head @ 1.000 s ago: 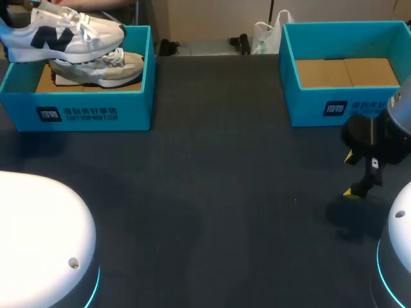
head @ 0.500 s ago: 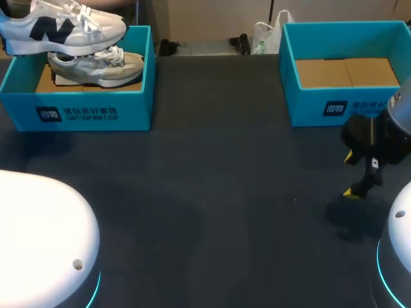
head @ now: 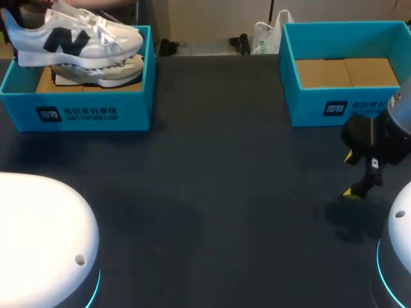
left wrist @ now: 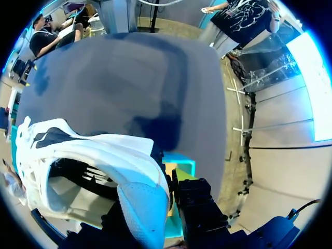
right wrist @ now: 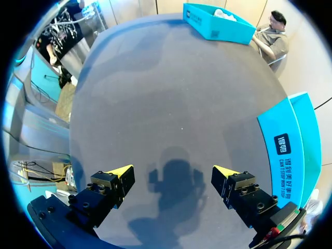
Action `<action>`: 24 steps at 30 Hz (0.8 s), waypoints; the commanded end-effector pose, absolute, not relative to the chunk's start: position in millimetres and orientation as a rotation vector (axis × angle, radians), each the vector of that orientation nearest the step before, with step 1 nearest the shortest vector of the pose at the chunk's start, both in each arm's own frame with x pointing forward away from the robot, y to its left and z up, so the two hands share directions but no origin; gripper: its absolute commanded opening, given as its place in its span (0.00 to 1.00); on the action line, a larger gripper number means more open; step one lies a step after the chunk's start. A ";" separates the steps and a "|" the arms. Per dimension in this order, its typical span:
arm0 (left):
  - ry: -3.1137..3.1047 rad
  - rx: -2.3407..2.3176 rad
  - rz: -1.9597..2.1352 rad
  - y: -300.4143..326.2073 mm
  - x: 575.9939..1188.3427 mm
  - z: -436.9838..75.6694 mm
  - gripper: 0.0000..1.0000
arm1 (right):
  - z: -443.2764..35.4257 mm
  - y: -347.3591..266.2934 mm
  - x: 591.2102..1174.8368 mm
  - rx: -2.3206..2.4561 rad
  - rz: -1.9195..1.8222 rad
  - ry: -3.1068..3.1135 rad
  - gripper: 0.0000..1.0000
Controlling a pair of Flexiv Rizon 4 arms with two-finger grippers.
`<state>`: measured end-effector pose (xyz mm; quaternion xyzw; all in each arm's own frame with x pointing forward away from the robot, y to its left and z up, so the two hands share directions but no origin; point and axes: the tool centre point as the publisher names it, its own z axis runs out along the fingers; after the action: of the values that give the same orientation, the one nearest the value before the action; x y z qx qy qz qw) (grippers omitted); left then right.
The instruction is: Take the shoe out of the shoebox, open the shoe tongue, remove and reinsert the insole, then place the shoe into the shoebox
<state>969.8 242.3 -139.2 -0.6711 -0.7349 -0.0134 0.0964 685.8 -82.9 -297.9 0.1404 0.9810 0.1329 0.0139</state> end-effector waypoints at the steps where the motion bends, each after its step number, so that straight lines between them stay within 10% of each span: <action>1: -2.214 -2.035 -0.182 222.0 916.4 -130.8 0.00 | -298.1 -82.3 685.2 0.437 0.411 3.054 1.00; 24: -2.131 -2.108 -0.178 137.3 803.0 -132.0 0.00 | -298.1 -82.3 685.2 0.437 0.411 3.054 1.00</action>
<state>810.4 133.7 -133.4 -0.6942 -0.7103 -0.0173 0.1150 685.8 -82.9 -297.9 0.1404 0.9810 0.1330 0.0139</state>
